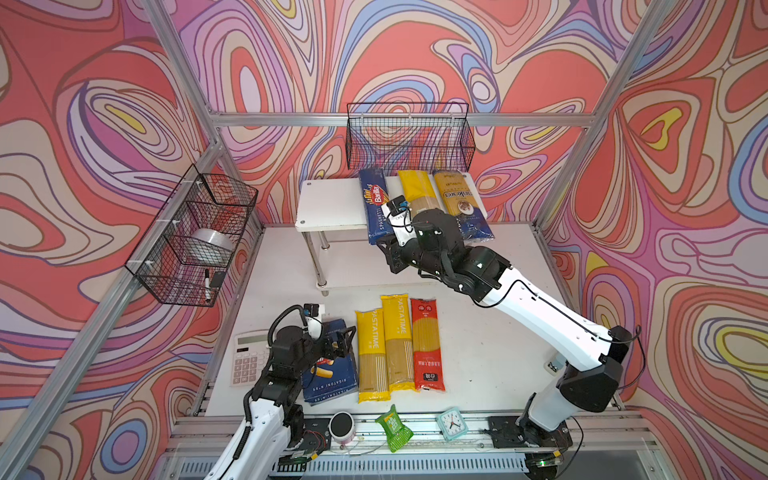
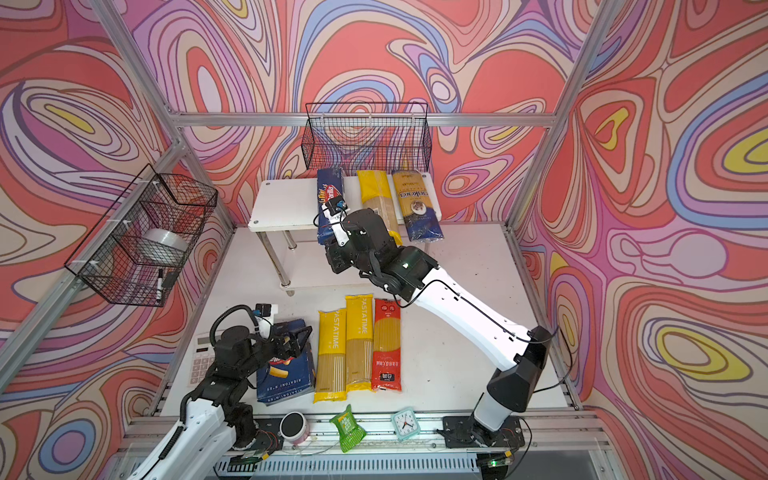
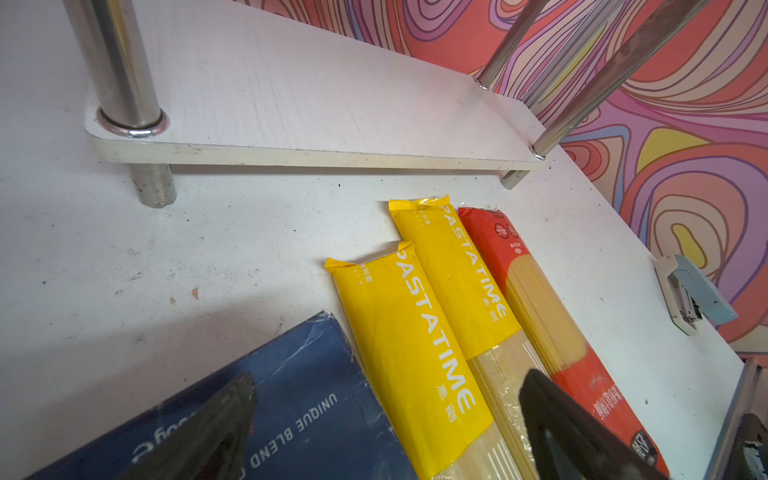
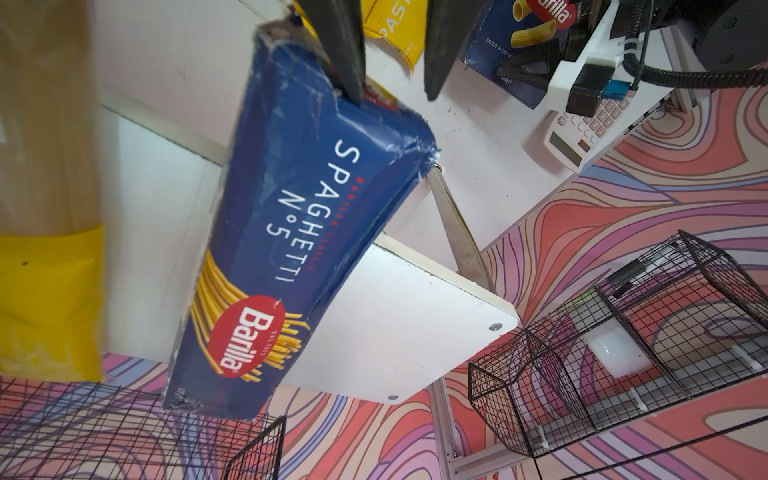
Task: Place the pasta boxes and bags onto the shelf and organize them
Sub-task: 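Open the right gripper and draw it back from the Barilla box, then lower the right gripper over the red spaghetti bag while the left shifts the blue box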
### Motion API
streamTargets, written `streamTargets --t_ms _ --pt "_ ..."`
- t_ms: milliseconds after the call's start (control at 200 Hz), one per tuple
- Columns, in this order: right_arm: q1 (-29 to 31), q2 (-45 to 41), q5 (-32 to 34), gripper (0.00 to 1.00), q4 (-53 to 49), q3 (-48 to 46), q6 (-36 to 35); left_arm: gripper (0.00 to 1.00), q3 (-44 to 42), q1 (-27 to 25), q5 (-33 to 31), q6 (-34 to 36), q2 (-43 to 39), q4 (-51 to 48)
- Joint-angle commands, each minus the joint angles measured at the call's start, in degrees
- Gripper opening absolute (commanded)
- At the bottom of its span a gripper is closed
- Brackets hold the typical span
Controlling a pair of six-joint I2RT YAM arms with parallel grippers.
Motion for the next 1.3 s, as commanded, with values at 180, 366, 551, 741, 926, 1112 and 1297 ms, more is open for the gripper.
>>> streamTargets --t_ms 180,366,551,741,926,1112,1297 --pt "-0.59 -7.62 0.43 0.33 0.14 -6.12 -0.90 1.00 0.59 -0.29 -0.47 -0.02 -1.05 -0.27" --pt "-0.58 -15.46 2.32 0.37 -2.09 -12.80 -0.48 1.00 0.36 -0.28 -0.95 -0.11 -2.03 -0.47" --pt "-0.62 -24.03 3.80 0.42 -3.27 -20.89 1.63 1.00 0.30 -0.28 -1.82 -0.37 -2.38 -0.63" --pt "-0.59 -29.78 4.36 0.47 -7.33 -29.15 5.58 1.00 0.60 -0.29 -1.56 -0.18 -3.02 -1.14" --pt "-0.58 -33.21 5.60 0.51 -8.46 -38.94 10.70 1.00 8.53 -0.28 -8.76 4.24 -4.39 -10.81" --pt "-0.57 -33.09 5.25 0.61 -6.52 -47.14 17.69 1.00 9.97 -0.29 -11.83 6.22 2.22 -11.66" --pt "-0.55 -34.39 4.88 0.72 0.04 -57.65 24.70 1.00 11.29 -0.27 -9.92 6.55 3.13 -14.86"
